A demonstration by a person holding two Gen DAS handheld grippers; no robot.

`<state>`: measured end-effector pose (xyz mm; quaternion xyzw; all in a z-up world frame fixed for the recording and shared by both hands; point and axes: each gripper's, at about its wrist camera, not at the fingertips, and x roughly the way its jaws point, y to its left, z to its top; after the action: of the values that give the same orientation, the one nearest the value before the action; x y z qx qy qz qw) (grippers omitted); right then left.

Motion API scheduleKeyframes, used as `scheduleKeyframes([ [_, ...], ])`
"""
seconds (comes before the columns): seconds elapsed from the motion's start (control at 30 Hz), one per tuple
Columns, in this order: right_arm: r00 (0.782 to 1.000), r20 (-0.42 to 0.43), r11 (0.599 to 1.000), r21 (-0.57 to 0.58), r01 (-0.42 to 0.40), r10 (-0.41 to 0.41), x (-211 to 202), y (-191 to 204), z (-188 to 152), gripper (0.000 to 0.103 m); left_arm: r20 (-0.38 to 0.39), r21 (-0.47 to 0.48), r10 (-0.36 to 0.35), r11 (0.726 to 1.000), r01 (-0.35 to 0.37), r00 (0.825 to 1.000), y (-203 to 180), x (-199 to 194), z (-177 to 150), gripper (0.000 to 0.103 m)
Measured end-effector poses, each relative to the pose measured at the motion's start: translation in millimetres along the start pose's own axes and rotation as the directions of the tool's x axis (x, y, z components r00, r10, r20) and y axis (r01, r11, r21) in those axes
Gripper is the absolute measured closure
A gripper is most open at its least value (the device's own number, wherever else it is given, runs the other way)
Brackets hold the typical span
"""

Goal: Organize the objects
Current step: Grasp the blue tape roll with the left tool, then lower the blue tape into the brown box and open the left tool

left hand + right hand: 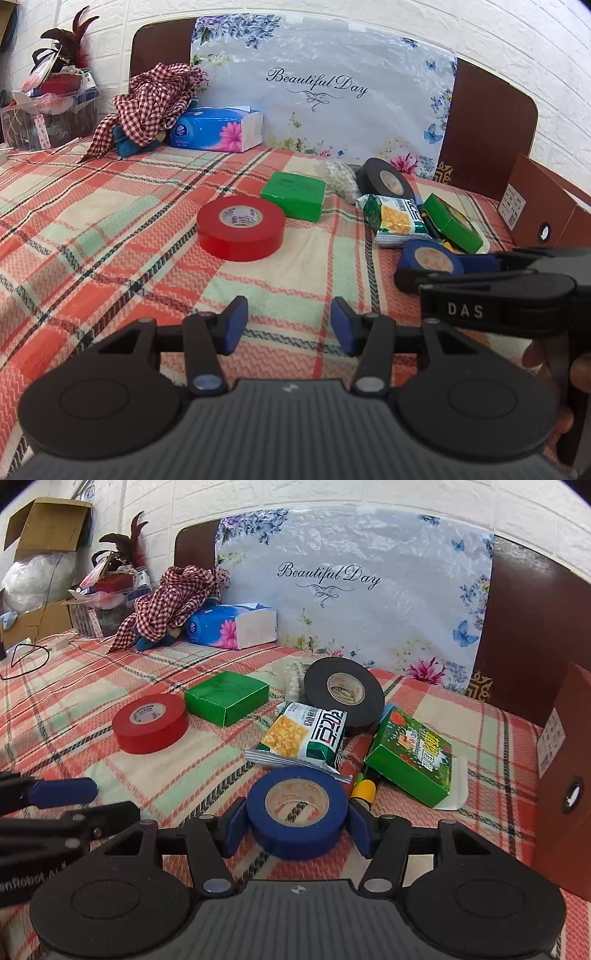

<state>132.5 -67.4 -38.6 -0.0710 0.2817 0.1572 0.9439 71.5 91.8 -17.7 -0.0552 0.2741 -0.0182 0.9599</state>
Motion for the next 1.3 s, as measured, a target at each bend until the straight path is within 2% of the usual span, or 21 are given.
scheduleKeyframes([
  [0.17,1.000,0.008,1.000,-0.018,0.000,0.001,-28.2,-7.7,-20.5,0.047,-0.003,0.020,0.011,1.000,-0.011,1.000,-4.1,0.4,-0.1,0.050],
  [0.33,0.999,-0.004,0.999,0.021,0.050,-0.050,-84.4,-25.1,-60.0,0.047,-0.007,0.075,0.044,0.996,-0.044,0.999,-12.6,-0.1,-0.7,0.049],
  [0.47,0.988,-0.020,0.984,0.091,0.153,-0.152,-140.7,-50.2,-97.7,0.047,-0.002,0.136,0.086,0.987,-0.085,0.996,-23.9,-2.6,-3.0,0.049],
  [0.6,0.957,-0.029,0.939,0.188,0.288,-0.287,-183.7,-80.4,-132.6,0.047,-0.021,0.173,0.139,0.976,-0.134,0.990,-37.2,-5.6,-1.0,0.049],
  [0.63,0.952,-0.028,0.930,0.205,0.304,-0.305,-190.7,-85.5,-137.9,0.046,-0.047,0.157,0.123,0.981,-0.114,0.991,-43.5,-7.6,2.4,0.051],
  [0.7,0.953,-0.020,0.923,0.243,0.298,-0.302,-200.4,-92.8,-144.7,0.045,-0.125,0.095,-0.035,0.994,0.047,0.992,-63.3,-14.0,10.6,0.051],
  [0.73,0.955,-0.017,0.924,0.250,0.290,-0.296,-202.7,-94.6,-146.6,0.043,-0.142,0.090,-0.099,0.990,0.112,0.985,-80.2,-19.3,13.1,0.051],
  [0.8,0.955,-0.012,0.928,0.235,0.290,-0.295,-204.1,-93.8,-148.2,0.042,-0.161,0.140,-0.188,0.968,0.211,0.969,-120.8,-32.4,15.5,0.051],
  [0.87,0.955,-0.007,0.932,0.214,0.291,-0.297,-204.5,-89.4,-148.4,0.041,-0.210,0.167,-0.290,0.930,0.327,0.933,-157.8,-43.4,16.9,0.051],
  [0.93,0.956,-0.002,0.936,0.207,0.286,-0.292,-204.8,-89.1,-149.0,0.040,-0.272,0.187,-0.361,0.889,0.417,0.892,-188.3,-51.6,16.5,0.051],
  [1.07,0.962,0.003,0.936,0.229,0.266,-0.274,-204.5,-93.1,-148.6,0.039,-0.387,0.216,-0.409,0.831,0.512,0.826,-231.7,-52.7,7.0,0.054],
  [1.17,0.965,-0.005,0.937,0.238,0.254,-0.261,-201.8,-95.9,-146.7,0.036,-0.447,0.243,-0.379,0.820,0.518,0.810,-251.6,-45.0,-7.4,0.058],
  [1.23,0.966,-0.012,0.938,0.236,0.254,-0.259,-198.9,-96.5,-145.3,0.034,-0.500,0.226,-0.389,0.804,0.550,0.774,-256.5,-36.9,-15.8,0.061],
  [1.27,0.967,-0.016,0.940,0.232,0.251,-0.255,-197.1,-96.7,-144.8,0.035,-0.509,0.225,-0.392,0.799,0.558,0.766,-257.8,-34.6,-19.5,0.062],
  [1.3,0.968,-0.016,0.942,0.228,0.248,-0.251,-196.3,-96.7,-144.4,0.039,-0.510,0.235,-0.387,0.797,0.557,0.768,-260.1,-34.5,-22.7,0.069],
])
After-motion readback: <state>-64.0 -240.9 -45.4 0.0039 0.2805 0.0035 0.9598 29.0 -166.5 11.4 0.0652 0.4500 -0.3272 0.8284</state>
